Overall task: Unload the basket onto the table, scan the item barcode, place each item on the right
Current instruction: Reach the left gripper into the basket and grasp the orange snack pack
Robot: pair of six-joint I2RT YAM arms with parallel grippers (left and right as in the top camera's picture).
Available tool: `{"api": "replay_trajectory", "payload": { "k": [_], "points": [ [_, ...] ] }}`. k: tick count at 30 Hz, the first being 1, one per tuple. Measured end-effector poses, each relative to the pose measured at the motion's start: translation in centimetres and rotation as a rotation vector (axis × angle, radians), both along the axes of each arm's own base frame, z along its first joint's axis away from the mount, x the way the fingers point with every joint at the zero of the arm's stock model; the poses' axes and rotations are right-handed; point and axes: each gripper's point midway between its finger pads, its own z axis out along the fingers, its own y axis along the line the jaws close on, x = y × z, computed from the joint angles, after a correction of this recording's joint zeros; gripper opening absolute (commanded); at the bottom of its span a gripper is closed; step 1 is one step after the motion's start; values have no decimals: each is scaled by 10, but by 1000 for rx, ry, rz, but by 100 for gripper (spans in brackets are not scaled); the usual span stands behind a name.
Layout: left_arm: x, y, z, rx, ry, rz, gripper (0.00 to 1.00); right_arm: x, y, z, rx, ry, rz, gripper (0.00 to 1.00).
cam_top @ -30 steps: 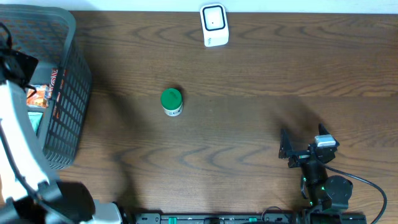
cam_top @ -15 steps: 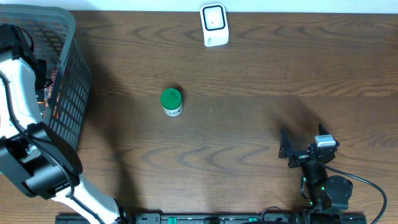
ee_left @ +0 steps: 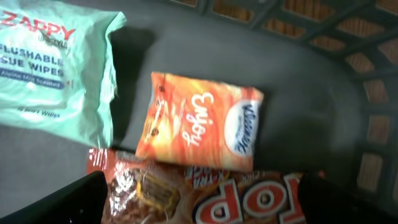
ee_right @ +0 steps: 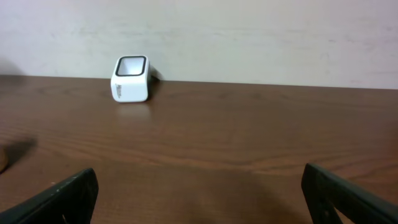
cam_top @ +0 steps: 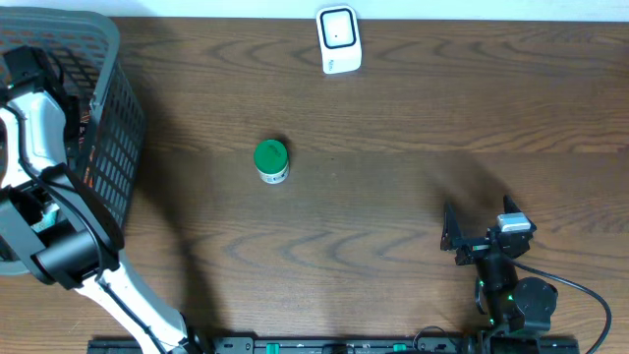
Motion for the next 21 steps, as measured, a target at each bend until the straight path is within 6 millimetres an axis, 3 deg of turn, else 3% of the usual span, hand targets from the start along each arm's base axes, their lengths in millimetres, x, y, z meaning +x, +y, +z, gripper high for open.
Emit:
{"api": "replay_trajectory", "payload": {
  "k": [10,21],
  "points": [
    [-3,20,-15,5,-9,41,98,0,0,0,0,0,0,99],
    [5,26,-34,7,-21,54,98,0,0,0,0,0,0,99]
  ]
}}
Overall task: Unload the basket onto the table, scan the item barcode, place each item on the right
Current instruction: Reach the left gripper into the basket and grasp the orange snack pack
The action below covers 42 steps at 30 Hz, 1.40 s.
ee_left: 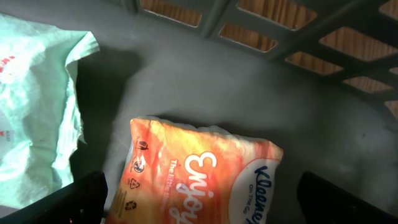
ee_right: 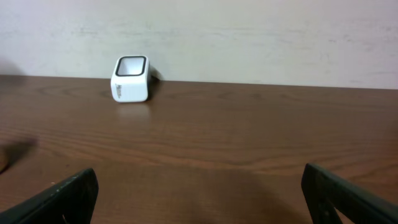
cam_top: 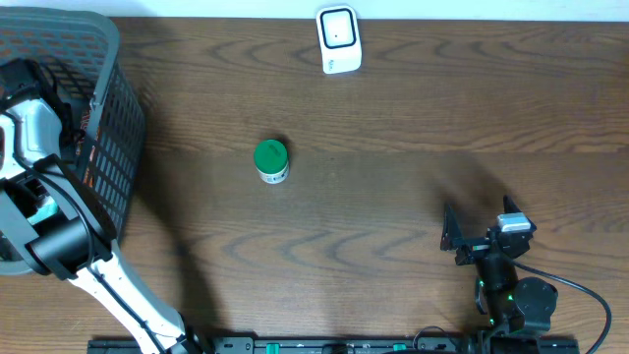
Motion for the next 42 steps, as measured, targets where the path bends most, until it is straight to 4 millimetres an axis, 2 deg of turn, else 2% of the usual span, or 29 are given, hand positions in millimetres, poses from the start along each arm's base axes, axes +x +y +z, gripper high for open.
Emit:
{"api": "replay_trajectory", "payload": {
  "k": [8,9,10,18,26,32,34,37,39,42],
  "points": [
    [3,4,-10,7,3,-3,98,0,0,0,0,0,0,99],
    [3,5,-10,8,4,-5,95,0,0,0,0,0,0,99],
    [3,6,-10,11,4,-10,83,0,0,0,0,0,0,99],
    [-6,19,-13,15,35,-43,48,0,0,0,0,0,0,99],
    [-12,19,-16,-44,42,-113,43,0,0,0,0,0,0,99],
    [-11,11,-10,-128,-11,-150,43,0,0,0,0,0,0,99],
    [-10,9,-1,-138,-40,-162,43,0,0,0,0,0,0,99],
    [-8,6,34,-120,-108,-182,43,0,0,0,0,0,0,99],
    [-6,5,72,-77,-173,-197,43,0,0,0,0,0,0,99],
    [-8,-3,149,14,-309,-227,43,0,0,0,0,0,0,99]
  ]
}}
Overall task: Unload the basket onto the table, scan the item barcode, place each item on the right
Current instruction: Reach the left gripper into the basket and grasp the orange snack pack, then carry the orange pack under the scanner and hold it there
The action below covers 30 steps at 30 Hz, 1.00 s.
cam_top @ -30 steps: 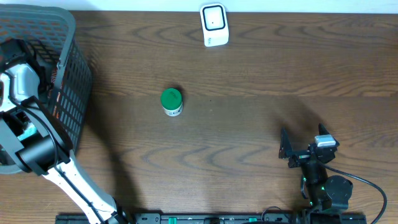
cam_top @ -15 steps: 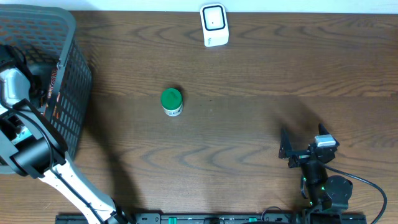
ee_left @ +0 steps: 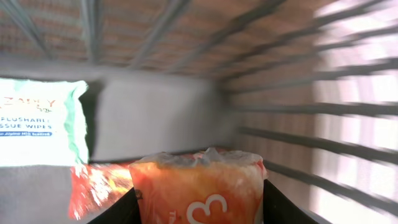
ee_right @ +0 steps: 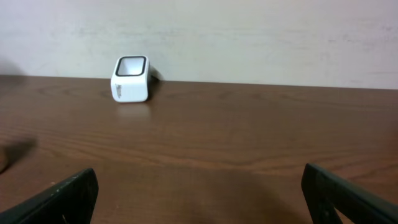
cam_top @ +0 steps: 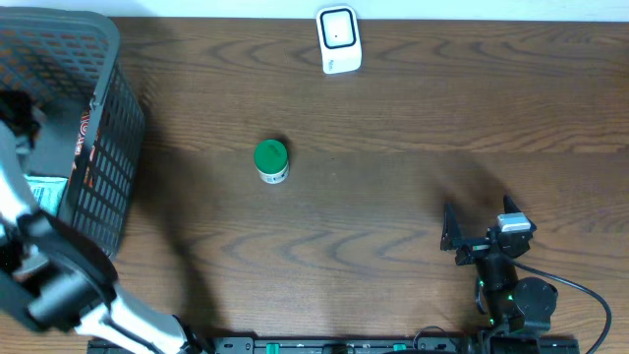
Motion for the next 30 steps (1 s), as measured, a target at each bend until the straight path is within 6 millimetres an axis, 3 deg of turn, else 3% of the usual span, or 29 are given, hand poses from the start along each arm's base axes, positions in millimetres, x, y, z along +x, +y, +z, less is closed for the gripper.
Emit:
{"api": "replay_trajectory", "payload": {
  "k": [6,7,10,14,17,21,25,30],
  "points": [
    [-16,-40,120,99,-255,-91,44,0,0,0,0,0,0,99],
    [-19,-56,143,113,-307,-127,44,0,0,0,0,0,0,99],
    [-18,-110,183,117,-409,-263,44,0,0,0,0,0,0,99],
    [-3,-203,205,87,-473,-513,44,0,0,0,0,0,0,99],
    [8,-282,199,36,-464,-728,44,0,0,0,0,0,0,99],
    [13,-378,165,-14,-356,-948,44,0,0,0,0,0,0,99],
    [11,-453,118,-24,-216,-1098,44,0,0,0,0,0,0,99],
    [3,-535,39,-6,-10,-1256,45,0,0,0,0,0,0,99]
  ]
}}
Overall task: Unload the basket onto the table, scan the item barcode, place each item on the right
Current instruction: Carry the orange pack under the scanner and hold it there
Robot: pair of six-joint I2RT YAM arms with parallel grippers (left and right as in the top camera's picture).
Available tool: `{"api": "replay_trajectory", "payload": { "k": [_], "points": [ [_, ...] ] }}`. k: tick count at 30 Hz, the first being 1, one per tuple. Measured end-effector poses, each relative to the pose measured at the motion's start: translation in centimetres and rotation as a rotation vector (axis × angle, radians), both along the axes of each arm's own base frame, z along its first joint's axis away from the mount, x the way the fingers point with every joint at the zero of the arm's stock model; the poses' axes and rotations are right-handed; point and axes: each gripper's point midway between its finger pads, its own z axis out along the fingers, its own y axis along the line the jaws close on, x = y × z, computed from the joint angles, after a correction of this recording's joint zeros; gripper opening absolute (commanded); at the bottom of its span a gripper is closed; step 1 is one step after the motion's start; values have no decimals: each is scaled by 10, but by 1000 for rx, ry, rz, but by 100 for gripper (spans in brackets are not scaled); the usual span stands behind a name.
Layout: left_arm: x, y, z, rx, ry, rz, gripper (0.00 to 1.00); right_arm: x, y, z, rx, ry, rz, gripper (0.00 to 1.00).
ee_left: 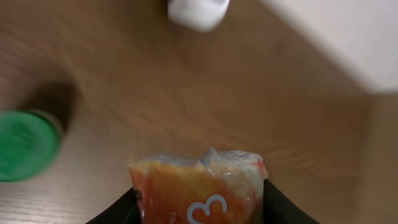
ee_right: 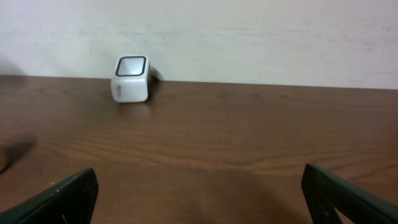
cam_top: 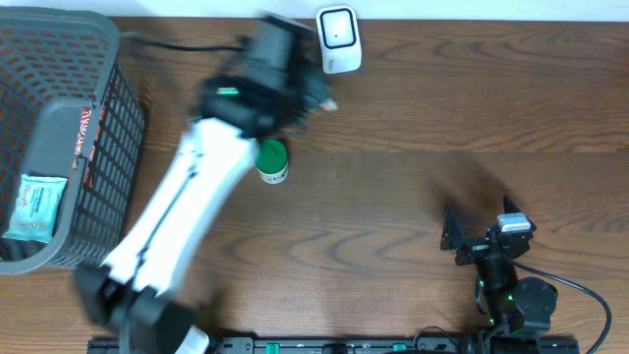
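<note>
My left gripper is shut on an orange tissue pack, held above the table. The white barcode scanner stands just ahead of it by the far edge. In the overhead view the left arm reaches across the table, and its wrist sits beside the scanner; the pack is hidden under it there. My right gripper rests low at the front right, open and empty, facing the scanner.
A green-lidded jar stands mid-table, just under the left arm, and shows at the left in the wrist view. The grey basket at the far left holds a mint wipes pack and a red-printed pack.
The left arm has gone from inside the basket to over the table beside the scanner, still shut on the orange pack. The right arm has not moved.
My left gripper was open over the packs in the basket, then closer over the orange pack. Later it was shut on that pack, lifted among the basket walls. Now the pack is out of the basket and in front of the scanner.
</note>
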Motion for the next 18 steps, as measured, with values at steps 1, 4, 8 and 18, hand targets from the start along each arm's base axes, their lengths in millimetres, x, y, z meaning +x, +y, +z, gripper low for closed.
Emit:
{"api": "replay_trajectory", "payload": {
  "k": [1,4,8,18],
  "points": [
    [-3,-14,-18,27,32,-27,48,0,0,0,0,0,0,99],
    [-11,-43,-74,116,119,-84,48,0,0,0,0,0,0,99],
    [-21,-59,-144,219,235,-124,48,0,0,0,0,0,0,99],
    [-23,-50,-206,335,321,-178,98,0,0,0,0,0,0,99]
  ]
}}
